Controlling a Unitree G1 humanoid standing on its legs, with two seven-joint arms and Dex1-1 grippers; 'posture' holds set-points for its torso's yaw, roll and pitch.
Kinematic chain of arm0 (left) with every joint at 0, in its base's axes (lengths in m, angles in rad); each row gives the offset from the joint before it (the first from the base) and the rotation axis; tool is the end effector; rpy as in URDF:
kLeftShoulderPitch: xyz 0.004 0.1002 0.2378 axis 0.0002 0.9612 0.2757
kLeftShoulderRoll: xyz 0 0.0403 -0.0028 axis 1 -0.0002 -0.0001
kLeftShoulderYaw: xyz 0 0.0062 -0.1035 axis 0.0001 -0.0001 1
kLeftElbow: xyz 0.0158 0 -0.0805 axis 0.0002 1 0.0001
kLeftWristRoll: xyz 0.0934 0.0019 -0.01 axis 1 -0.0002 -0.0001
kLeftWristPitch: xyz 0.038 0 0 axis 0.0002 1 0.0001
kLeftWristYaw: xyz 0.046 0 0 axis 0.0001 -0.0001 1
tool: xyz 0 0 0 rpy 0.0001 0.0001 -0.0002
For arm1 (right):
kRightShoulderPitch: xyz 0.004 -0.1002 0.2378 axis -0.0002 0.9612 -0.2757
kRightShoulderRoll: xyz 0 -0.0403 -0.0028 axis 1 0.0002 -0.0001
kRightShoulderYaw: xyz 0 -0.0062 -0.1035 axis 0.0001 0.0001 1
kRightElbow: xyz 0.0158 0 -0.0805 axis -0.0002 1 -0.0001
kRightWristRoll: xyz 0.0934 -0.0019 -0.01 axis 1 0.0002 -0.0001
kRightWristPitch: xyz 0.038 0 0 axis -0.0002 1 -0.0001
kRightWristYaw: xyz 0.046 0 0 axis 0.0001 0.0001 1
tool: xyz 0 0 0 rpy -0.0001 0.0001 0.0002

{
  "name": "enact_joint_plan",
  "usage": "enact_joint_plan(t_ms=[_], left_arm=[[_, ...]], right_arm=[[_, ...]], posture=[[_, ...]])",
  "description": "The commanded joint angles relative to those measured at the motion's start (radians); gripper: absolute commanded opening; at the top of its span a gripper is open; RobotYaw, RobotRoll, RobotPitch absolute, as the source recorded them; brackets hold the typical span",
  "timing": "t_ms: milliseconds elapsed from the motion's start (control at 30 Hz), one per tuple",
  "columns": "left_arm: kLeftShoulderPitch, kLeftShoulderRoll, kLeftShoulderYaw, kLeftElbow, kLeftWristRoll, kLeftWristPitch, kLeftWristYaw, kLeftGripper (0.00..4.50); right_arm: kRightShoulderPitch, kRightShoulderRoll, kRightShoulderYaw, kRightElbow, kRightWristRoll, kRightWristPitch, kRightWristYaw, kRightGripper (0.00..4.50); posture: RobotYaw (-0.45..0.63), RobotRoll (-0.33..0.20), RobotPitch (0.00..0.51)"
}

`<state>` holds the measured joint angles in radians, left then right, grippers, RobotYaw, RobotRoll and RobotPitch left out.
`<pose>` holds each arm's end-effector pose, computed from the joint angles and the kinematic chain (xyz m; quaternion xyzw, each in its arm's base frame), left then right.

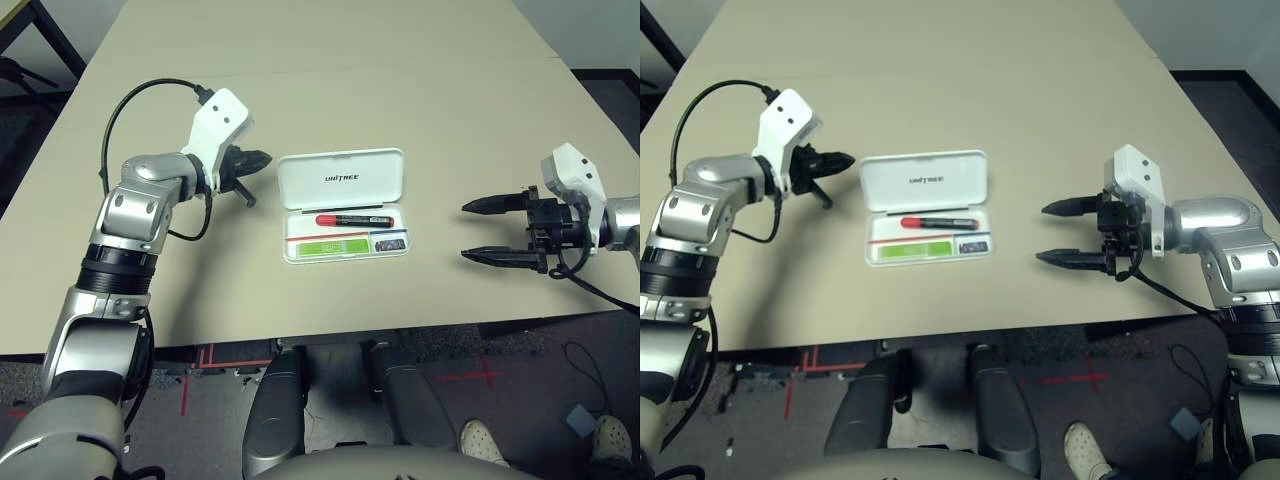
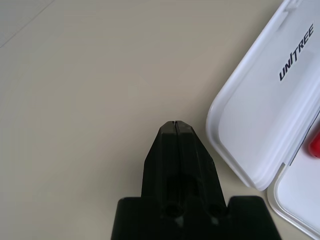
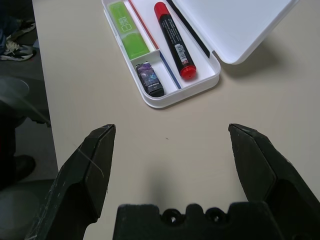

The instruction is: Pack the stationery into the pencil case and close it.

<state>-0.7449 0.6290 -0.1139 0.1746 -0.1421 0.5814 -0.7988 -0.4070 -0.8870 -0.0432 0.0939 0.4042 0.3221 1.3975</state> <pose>0.3040 0.2225 0.2040 0.2196 0.1051 -0.3383 0.9090 0.2523 -0.2957 0.1884 -0.1799 0.1226 0.5708 0.7917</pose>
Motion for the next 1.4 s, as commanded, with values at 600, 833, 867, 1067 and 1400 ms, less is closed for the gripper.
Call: enact_joint_plan(t_ms=[600,833,867,1067,1400], left_arm=[[0.07,0.012,-0.041,-0.155,-0.055,0.002,-0.2,0.04],[0.139,0.055,-0.075,-0.29,-0.069,0.029,-0.26,0.04],[0.145,0.053,-0.081,-0.302,-0.069,0.034,-0.259,0.04],[0.169,0.039,-0.131,-0.327,-0.045,0.036,-0.238,0.04],[0.197,0.025,-0.204,-0.332,-0.006,0.018,-0.222,0.04]], right_arm=[[0.013,-0.017,0.001,-0.023,-0.003,0.001,-0.01,4.5],[-0.007,-0.01,0.022,-0.007,-0.021,-0.006,0.0,4.5],[-0.01,-0.009,0.025,-0.005,-0.023,-0.008,0.001,4.5],[-0.016,-0.006,0.038,-0.005,-0.027,-0.009,0.003,4.5],[-0.011,-0.006,0.046,-0.009,-0.034,-0.016,0.005,4.5]], posture=[[-0.04,0.0,0.21],[-0.03,0.0,0.214],[-0.03,0.0,0.213],[-0.03,0.0,0.213],[-0.04,0.0,0.214]])
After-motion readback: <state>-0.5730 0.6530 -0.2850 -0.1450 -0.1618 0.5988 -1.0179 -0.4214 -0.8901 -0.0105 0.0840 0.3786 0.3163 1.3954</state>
